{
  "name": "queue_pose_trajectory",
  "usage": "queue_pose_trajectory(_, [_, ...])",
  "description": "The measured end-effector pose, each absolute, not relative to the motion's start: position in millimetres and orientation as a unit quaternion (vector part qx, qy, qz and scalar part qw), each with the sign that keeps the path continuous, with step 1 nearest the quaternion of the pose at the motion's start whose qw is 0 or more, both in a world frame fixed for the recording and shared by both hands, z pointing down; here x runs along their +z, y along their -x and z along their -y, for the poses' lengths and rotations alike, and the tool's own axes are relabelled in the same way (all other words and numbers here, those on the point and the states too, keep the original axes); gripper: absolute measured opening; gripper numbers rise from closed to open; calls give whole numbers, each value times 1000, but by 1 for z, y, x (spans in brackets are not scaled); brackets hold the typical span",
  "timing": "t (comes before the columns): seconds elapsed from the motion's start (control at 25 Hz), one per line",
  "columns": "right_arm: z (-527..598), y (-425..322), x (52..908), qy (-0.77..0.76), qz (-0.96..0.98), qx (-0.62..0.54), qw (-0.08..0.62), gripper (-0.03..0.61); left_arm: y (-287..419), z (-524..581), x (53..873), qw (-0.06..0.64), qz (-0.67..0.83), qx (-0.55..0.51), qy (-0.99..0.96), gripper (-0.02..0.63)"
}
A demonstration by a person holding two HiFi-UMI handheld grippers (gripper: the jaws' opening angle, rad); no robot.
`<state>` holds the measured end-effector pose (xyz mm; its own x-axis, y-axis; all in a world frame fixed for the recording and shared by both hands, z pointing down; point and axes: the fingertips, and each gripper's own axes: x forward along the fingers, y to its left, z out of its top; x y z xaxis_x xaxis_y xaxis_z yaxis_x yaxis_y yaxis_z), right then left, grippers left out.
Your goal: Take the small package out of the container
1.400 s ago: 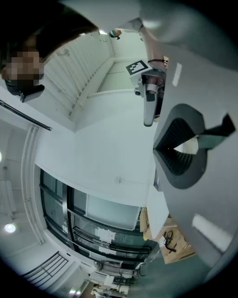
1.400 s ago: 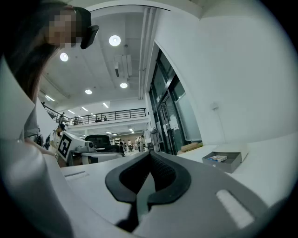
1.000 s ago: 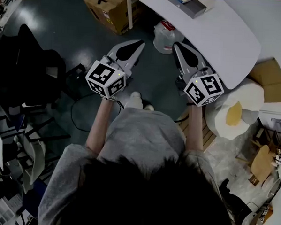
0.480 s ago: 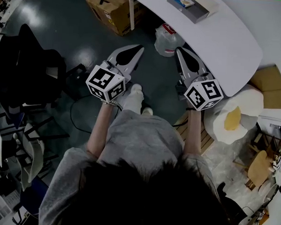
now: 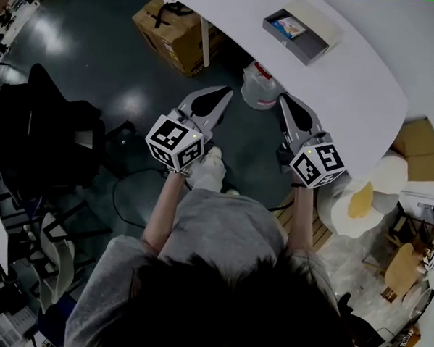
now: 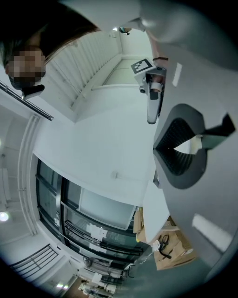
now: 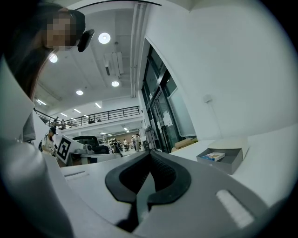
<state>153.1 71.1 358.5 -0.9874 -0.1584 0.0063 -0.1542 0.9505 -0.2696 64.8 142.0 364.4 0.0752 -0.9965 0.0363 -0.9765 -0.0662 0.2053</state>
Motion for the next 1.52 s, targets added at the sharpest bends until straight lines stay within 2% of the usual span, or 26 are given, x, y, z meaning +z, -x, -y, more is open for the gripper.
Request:
queue_pose_trajectory(0.8, [11, -58, 363, 171, -974, -151, 16, 12, 36, -39, 368, 107, 597, -64, -793, -11])
queue_pose_trajectory(1.52, [45, -52, 378, 256, -953, -162, 23, 12, 49, 9, 386, 128, 526, -59, -838, -11])
